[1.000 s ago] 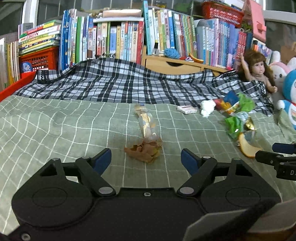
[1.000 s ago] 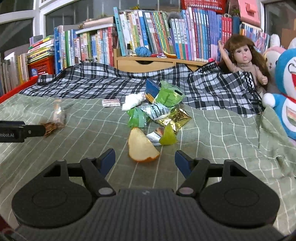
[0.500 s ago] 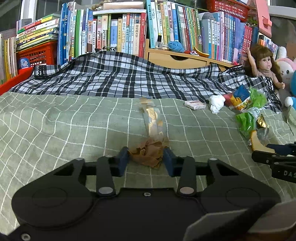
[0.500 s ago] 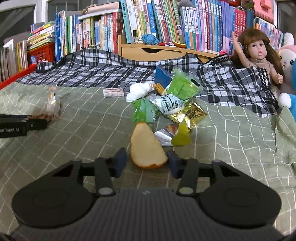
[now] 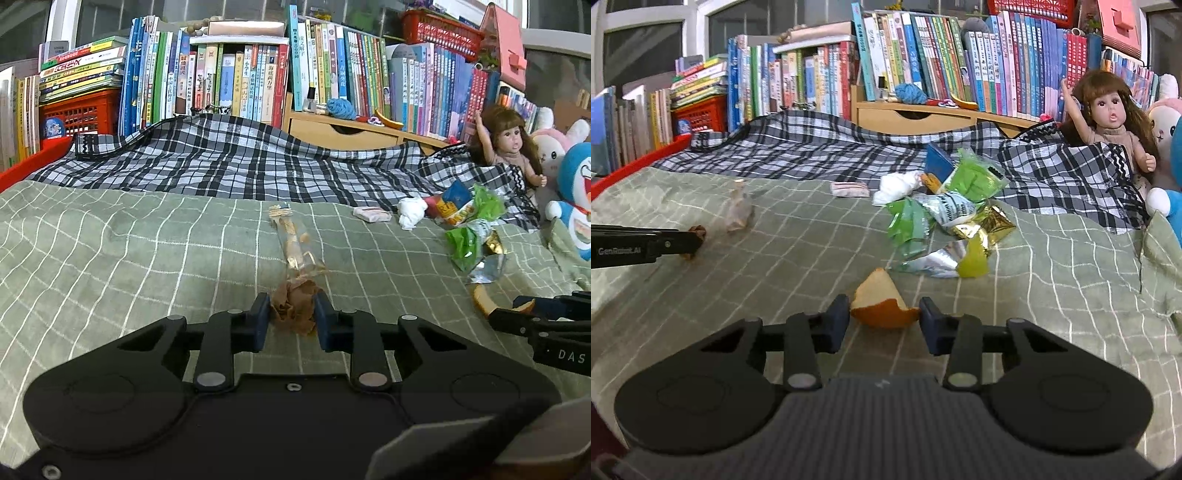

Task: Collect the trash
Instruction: 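Carry the peel and apple slice off the bed below its edge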

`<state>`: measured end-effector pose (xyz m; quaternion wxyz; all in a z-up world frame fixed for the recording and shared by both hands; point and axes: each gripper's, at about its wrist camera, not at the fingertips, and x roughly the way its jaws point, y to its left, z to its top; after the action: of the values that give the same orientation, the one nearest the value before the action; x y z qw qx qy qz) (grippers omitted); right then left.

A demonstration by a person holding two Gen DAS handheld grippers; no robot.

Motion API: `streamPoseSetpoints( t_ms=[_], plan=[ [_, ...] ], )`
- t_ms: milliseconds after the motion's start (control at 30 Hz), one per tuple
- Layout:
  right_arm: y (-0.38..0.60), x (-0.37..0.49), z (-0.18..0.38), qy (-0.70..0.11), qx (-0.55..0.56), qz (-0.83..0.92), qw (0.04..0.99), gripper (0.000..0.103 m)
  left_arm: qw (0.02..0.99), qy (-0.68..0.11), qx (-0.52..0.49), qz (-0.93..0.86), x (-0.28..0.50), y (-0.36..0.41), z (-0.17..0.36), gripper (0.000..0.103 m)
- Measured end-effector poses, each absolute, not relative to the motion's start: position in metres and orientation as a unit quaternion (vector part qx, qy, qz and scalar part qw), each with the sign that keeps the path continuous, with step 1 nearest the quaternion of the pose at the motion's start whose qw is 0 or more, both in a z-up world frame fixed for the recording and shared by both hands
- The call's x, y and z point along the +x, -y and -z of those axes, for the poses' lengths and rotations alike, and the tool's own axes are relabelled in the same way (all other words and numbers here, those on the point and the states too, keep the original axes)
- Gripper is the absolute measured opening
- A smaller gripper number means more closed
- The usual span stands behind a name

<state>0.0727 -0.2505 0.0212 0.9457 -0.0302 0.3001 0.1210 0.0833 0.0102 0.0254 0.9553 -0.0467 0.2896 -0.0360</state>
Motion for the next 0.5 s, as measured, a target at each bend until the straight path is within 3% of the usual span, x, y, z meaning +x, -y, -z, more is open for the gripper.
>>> streamPoseSetpoints(
  t_ms=[500],
  plan=[
    [0.249, 0.008, -0.034, -0.289, 0.002, -0.158, 0.944, 0.046, 0.954, -0.287, -0.056, 0.074, 0.012, -0.004, -0.040, 0.024]
  ],
)
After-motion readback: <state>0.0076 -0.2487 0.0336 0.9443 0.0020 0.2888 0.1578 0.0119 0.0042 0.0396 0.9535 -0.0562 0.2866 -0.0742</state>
